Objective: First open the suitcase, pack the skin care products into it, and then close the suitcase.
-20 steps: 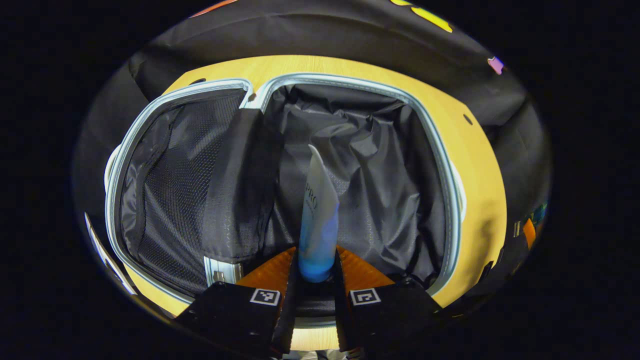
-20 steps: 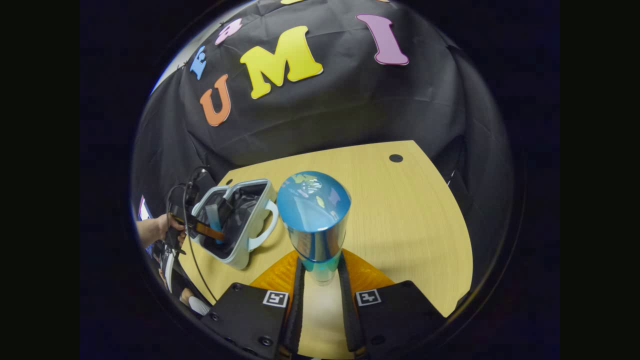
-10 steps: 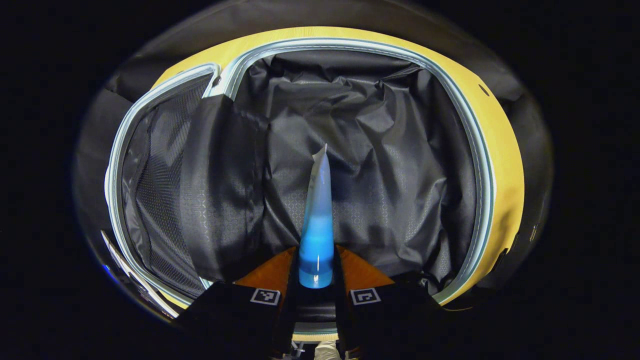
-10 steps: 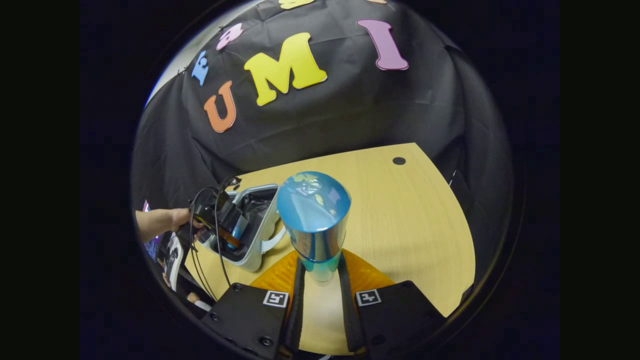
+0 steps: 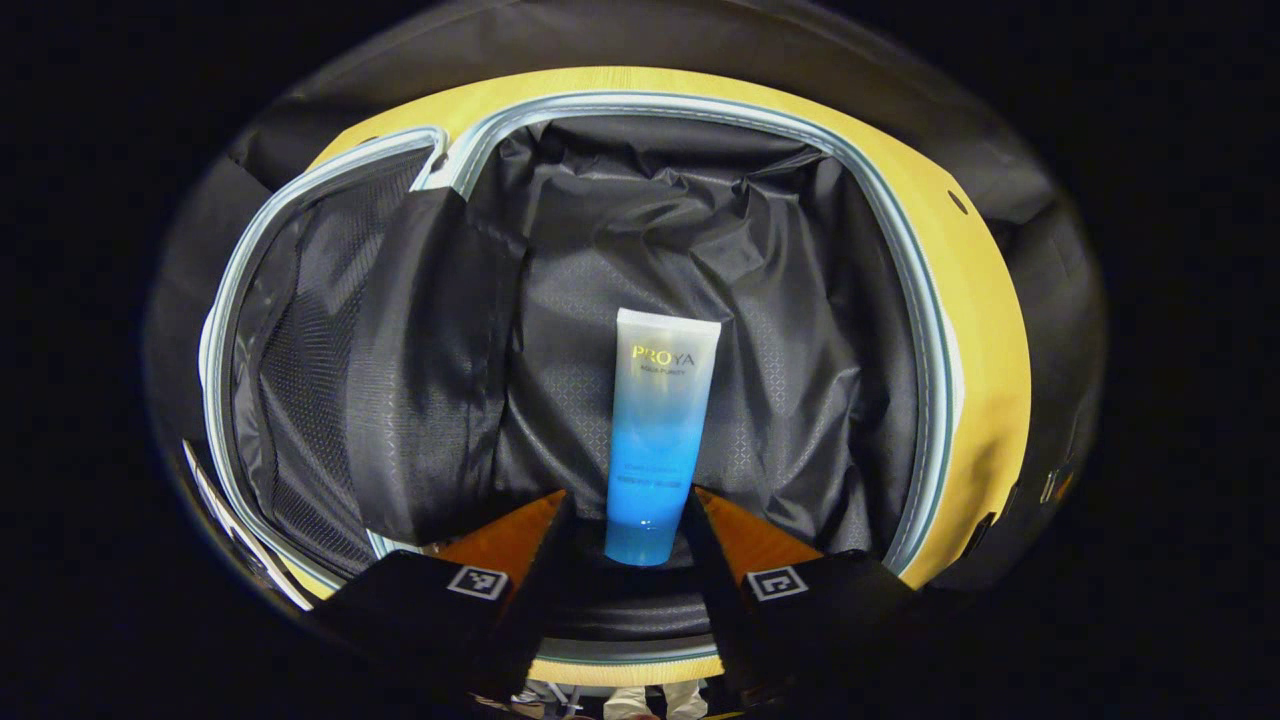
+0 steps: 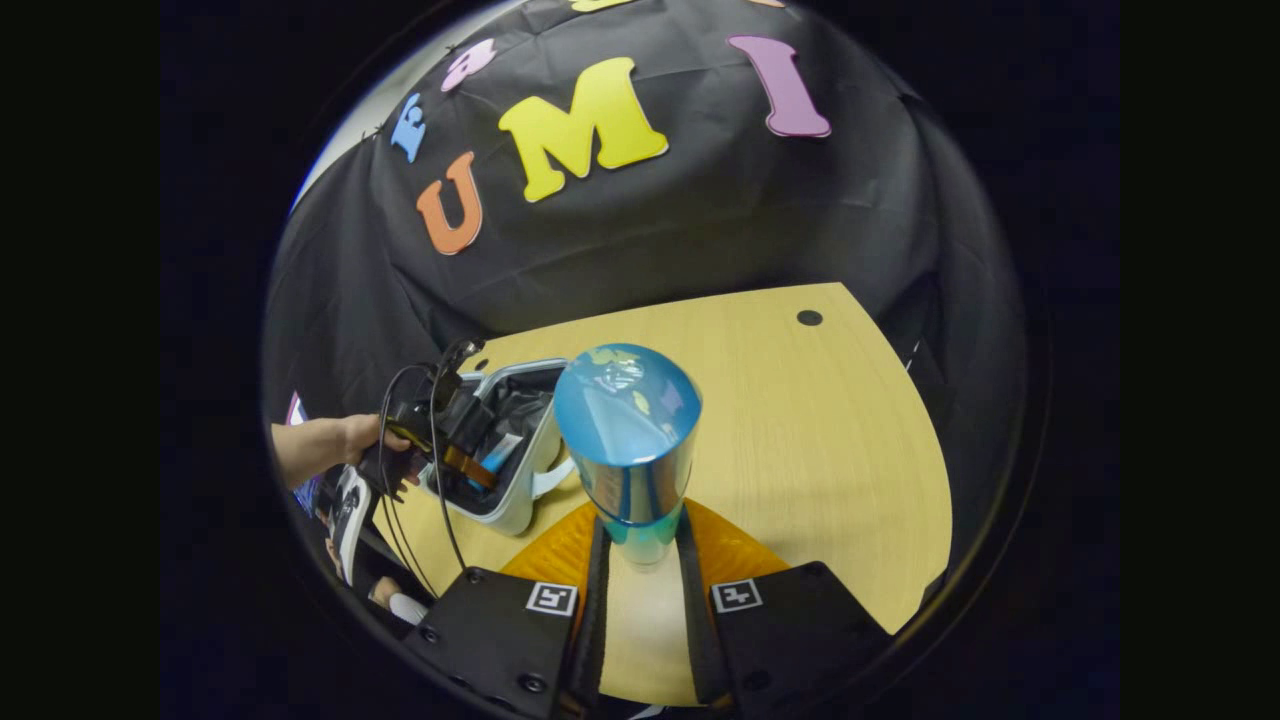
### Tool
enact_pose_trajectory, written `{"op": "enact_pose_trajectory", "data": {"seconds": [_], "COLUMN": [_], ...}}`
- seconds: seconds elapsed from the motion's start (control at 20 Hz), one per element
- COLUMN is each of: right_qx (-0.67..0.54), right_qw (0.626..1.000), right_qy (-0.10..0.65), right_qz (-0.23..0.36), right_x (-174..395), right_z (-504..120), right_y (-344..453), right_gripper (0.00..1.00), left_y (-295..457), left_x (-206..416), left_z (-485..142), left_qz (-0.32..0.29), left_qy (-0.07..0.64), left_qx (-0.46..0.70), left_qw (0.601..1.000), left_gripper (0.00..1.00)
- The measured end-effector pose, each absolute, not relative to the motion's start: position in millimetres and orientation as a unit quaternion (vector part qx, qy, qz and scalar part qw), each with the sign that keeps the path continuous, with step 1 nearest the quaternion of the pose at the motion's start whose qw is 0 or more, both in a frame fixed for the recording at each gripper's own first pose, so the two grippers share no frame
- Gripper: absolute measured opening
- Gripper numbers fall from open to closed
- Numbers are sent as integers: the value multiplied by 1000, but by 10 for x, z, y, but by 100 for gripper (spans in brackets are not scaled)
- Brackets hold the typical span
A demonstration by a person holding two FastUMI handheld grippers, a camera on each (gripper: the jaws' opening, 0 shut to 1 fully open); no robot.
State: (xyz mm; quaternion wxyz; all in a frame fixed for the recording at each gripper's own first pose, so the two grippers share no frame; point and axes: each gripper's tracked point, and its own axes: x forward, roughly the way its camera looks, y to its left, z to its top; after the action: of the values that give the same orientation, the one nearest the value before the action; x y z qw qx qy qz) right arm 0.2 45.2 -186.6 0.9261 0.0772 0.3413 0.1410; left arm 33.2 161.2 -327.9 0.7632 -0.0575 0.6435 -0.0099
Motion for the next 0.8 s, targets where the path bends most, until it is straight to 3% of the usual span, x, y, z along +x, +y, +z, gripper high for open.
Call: {"op": "enact_pose_trajectory", "data": {"seconds": [0.05, 0.1, 0.15, 0.25, 0.45, 0.6, 0.8], "right_qx": [71, 67, 62, 58, 47, 46, 50], "right_qw": [923, 920, 916, 905, 881, 855, 807], "right_qy": [345, 348, 351, 358, 376, 408, 488], "right_qz": [153, 166, 183, 221, 283, 316, 328], "right_x": [14, 19, 37, 92, 250, 345, 465], "right_z": [-1845, -1820, -1772, -1680, -1633, -1728, -2101], "right_y": [536, 642, 772, 1106, 1805, 2359, 2991], "right_gripper": [32, 32, 29, 32, 32, 32, 32], "left_y": [1629, 1620, 1619, 1589, 1544, 1636, 1675], "left_x": [359, 390, 410, 415, 64, -327, -877], "left_z": [-3219, -3118, -2978, -2641, -2002, -1918, -1900], "left_qz": [-7, -4, -1, 6, 38, 82, 113], "left_qy": [630, 611, 587, 524, 398, 340, 326], "left_qx": [-58, -61, -63, -81, -122, -152, -183], "left_qw": [774, 789, 807, 848, 908, 925, 920], "left_gripper": [78, 71, 83, 91, 94, 95, 95]}}
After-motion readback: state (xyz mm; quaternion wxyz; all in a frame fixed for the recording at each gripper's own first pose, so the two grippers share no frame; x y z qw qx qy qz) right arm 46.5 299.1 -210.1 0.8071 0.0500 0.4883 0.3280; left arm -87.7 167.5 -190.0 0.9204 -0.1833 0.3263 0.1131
